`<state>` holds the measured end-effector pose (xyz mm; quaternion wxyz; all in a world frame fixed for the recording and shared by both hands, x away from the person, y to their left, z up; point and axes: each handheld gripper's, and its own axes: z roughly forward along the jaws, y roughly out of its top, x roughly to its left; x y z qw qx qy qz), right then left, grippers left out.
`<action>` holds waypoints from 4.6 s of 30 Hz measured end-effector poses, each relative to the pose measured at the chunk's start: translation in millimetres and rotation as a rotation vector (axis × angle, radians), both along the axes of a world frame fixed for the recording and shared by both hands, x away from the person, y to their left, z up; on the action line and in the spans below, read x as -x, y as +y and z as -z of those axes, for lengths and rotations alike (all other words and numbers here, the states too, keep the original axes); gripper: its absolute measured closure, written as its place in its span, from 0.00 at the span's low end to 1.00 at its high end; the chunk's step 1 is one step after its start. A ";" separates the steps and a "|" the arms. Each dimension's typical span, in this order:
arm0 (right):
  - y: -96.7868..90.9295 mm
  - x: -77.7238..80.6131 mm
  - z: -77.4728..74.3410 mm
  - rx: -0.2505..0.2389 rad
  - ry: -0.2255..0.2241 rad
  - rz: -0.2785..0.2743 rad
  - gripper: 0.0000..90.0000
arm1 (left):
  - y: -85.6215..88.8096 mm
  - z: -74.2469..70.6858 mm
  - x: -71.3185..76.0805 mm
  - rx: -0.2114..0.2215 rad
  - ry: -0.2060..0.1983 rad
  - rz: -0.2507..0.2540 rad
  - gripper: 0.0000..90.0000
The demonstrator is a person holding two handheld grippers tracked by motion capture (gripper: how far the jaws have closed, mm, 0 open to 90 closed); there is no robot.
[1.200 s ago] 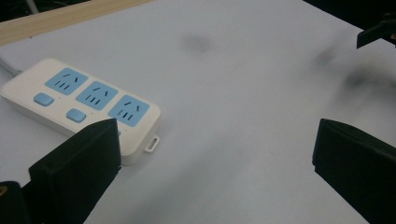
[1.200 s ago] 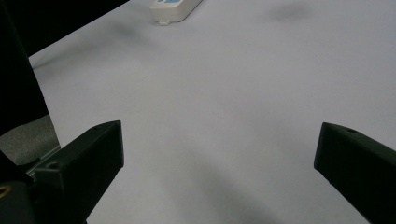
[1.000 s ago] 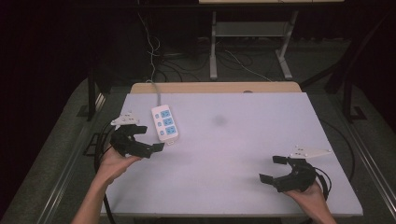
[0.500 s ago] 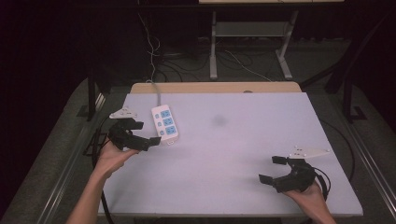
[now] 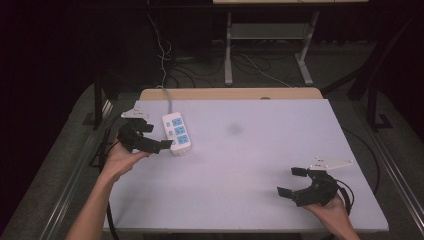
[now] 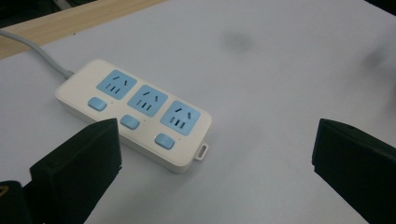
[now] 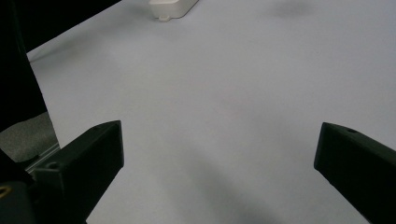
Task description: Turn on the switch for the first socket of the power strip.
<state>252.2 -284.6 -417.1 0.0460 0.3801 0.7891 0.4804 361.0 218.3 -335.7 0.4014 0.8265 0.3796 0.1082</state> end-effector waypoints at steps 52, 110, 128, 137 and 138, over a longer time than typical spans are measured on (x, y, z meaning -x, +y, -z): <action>-1.7 -2.3 2.4 -0.002 0.009 0.001 0.01 | 11.3 -3.4 -91.5 -0.025 0.089 -0.062 0.11; 0.0 -3.2 5.2 0.017 0.019 -0.008 0.01 | 16.7 65.6 -132.0 0.064 0.162 -0.245 0.99; 3.6 -4.7 8.3 0.032 0.028 -0.015 0.01 | 13.3 83.3 -123.4 0.065 0.159 -0.250 0.99; 3.5 -4.2 8.5 0.030 0.030 -0.010 0.01 | 9.5 87.6 -121.0 0.075 0.133 -0.281 1.00; 3.1 -4.4 8.4 0.028 0.030 -0.010 0.01 | 9.7 88.9 -120.1 0.090 0.131 -0.292 1.00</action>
